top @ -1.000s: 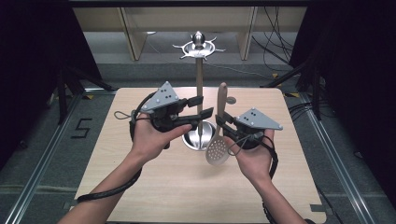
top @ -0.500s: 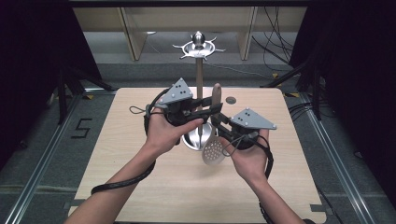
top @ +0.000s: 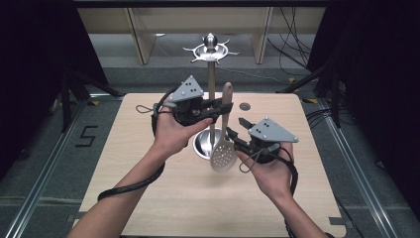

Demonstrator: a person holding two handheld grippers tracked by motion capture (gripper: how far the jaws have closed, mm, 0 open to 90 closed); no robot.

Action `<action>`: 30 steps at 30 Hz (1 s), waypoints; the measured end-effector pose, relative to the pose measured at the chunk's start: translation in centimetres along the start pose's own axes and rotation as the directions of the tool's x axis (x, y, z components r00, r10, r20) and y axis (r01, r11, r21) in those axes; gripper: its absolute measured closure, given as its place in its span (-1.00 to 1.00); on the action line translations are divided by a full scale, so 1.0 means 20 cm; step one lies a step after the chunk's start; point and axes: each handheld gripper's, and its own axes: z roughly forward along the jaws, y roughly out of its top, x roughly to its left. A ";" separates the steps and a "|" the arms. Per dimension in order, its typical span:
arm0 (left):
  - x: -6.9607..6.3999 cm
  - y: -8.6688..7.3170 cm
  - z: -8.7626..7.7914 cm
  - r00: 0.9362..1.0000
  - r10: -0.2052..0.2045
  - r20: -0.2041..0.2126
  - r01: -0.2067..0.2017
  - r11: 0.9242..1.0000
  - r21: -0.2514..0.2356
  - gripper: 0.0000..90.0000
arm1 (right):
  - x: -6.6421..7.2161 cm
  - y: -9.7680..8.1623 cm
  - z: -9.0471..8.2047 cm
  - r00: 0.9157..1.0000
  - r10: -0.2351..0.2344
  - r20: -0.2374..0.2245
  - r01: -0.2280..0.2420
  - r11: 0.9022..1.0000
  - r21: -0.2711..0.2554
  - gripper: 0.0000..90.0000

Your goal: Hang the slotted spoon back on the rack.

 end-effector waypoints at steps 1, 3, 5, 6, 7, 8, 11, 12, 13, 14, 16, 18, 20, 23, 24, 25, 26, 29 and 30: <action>0.01 0.00 0.00 1.000 -0.006 -0.001 0.006 1.000 -0.003 0.65 | -0.01 -0.02 -0.01 1.000 -0.006 0.007 0.006 1.000 0.003 0.18; 0.02 0.01 -0.01 1.000 -0.019 -0.002 0.019 1.000 -0.007 0.65 | -0.02 -0.06 -0.03 1.000 0.000 -0.006 0.000 0.999 0.033 0.17; 0.04 0.02 -0.01 1.000 -0.031 -0.003 0.031 0.999 -0.012 0.65 | -0.03 -0.10 -0.04 1.000 -0.003 -0.002 0.004 0.999 0.049 0.16; 0.05 0.03 -0.01 0.999 -0.034 -0.003 0.034 0.999 -0.012 0.65 | -0.04 -0.12 -0.05 1.000 0.014 -0.006 -0.014 0.998 0.061 0.16; 0.05 0.03 -0.02 0.999 -0.036 -0.002 0.036 0.999 -0.012 0.65 | -0.05 -0.14 -0.05 1.000 0.014 -0.007 -0.013 0.997 0.070 0.16; 0.06 0.04 -0.02 0.999 -0.036 -0.001 0.036 0.999 -0.011 0.65 | -0.05 -0.16 -0.06 1.000 0.016 0.005 -0.016 0.997 0.070 0.16; 0.06 0.06 -0.02 0.999 -0.034 0.000 0.034 0.999 -0.010 0.65 | -0.07 -0.21 -0.07 1.000 0.018 0.005 -0.019 0.996 0.093 0.16; 0.07 0.06 -0.02 1.000 -0.031 0.001 0.031 0.999 -0.004 0.65 | -0.08 -0.22 -0.07 1.000 0.016 0.012 -0.017 0.996 0.088 0.15; 0.07 0.07 -0.02 1.000 -0.029 0.002 0.029 1.000 -0.002 0.65 | -0.09 -0.24 -0.08 1.000 0.010 0.021 -0.012 0.995 0.095 0.15; 0.07 0.07 -0.02 1.000 -0.028 0.004 0.028 1.000 0.002 0.65 | -0.10 -0.25 -0.08 1.000 0.002 0.019 -0.003 0.996 0.084 0.14; 0.08 0.08 -0.01 1.000 -0.027 0.008 0.027 1.000 0.008 0.65 | -0.10 -0.28 -0.09 0.999 0.032 0.032 -0.035 0.995 0.091 0.13; 0.08 0.09 -0.01 0.999 -0.031 0.012 0.031 0.999 0.015 0.65 | -0.11 -0.31 -0.09 0.999 0.040 0.036 -0.043 0.994 0.096 0.13; 0.09 0.10 -0.01 0.999 -0.041 0.016 0.040 0.999 0.016 0.65 | -0.11 -0.33 -0.10 0.998 0.050 0.042 -0.054 0.993 0.101 0.12; 0.10 0.10 -0.01 0.999 -0.048 0.024 0.047 0.999 0.017 0.65 | -0.14 -0.37 -0.11 0.998 0.040 0.038 -0.045 0.992 0.121 0.12; 0.10 0.11 0.00 0.998 -0.049 0.026 0.048 0.999 0.019 0.65 | -0.15 -0.38 -0.11 0.999 0.024 0.044 -0.029 0.993 0.117 0.12; 0.10 0.11 0.00 0.999 -0.048 0.026 0.047 0.999 0.020 0.65 | -0.14 -0.39 -0.11 0.997 0.053 0.050 -0.059 0.992 0.115 0.12; 0.10 0.11 -0.01 0.998 -0.049 0.026 0.048 0.999 0.020 0.65 | -0.14 -0.40 -0.11 0.996 0.066 0.057 -0.073 0.989 0.126 0.12; 0.11 0.12 -0.01 0.998 -0.055 0.026 0.055 0.998 0.018 0.65 | -0.16 -0.42 -0.11 0.997 0.048 0.061 -0.056 0.989 0.134 0.12; 0.11 0.13 -0.01 0.998 -0.056 0.028 0.055 0.998 0.018 0.64 | -0.15 -0.43 -0.12 0.994 0.093 0.062 -0.101 0.984 0.146 0.12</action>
